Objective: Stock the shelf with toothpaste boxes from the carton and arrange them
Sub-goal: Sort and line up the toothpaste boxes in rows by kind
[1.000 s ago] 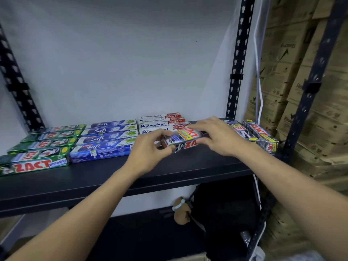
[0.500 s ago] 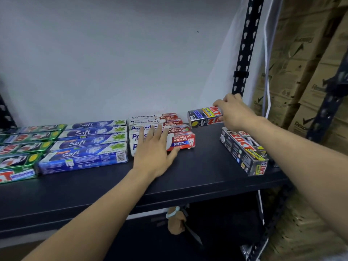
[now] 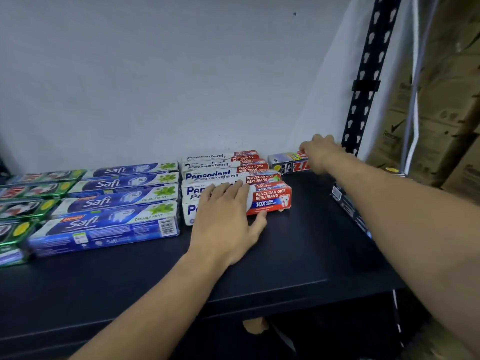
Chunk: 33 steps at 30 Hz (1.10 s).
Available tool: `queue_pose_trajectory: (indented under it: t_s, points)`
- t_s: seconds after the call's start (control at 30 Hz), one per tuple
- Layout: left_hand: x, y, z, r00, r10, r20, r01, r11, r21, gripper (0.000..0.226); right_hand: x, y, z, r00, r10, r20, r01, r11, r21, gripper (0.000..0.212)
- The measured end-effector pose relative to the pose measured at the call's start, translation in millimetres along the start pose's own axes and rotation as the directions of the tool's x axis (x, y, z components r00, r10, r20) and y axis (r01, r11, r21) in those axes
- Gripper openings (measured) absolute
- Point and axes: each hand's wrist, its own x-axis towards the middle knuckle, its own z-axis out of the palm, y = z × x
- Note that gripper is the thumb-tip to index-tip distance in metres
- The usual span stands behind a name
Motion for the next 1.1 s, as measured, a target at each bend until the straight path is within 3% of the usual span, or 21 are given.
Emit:
queue_pose_trajectory:
  t_s: [0.33,0.57,1.1]
  points:
    - [0,0,0,1.000,0.000,0.003,0.000,1.000,-0.025,0.072,9,-30,29,0.993,0.120,0.007,-0.120,0.991,0.053,0.050]
    - [0,-1,0,1.000,-0.002,0.012,0.002,1.000,-0.031,0.072,0,-31,58,0.970,0.210,-0.121,-0.158,0.927,0.342,0.058]
    - [-1,1,-1,1.000,0.010,-0.002,-0.010,0.999,-0.051,0.062,-3,-32,54,0.977,0.207,-0.057,-0.167,0.901,0.401,0.057]
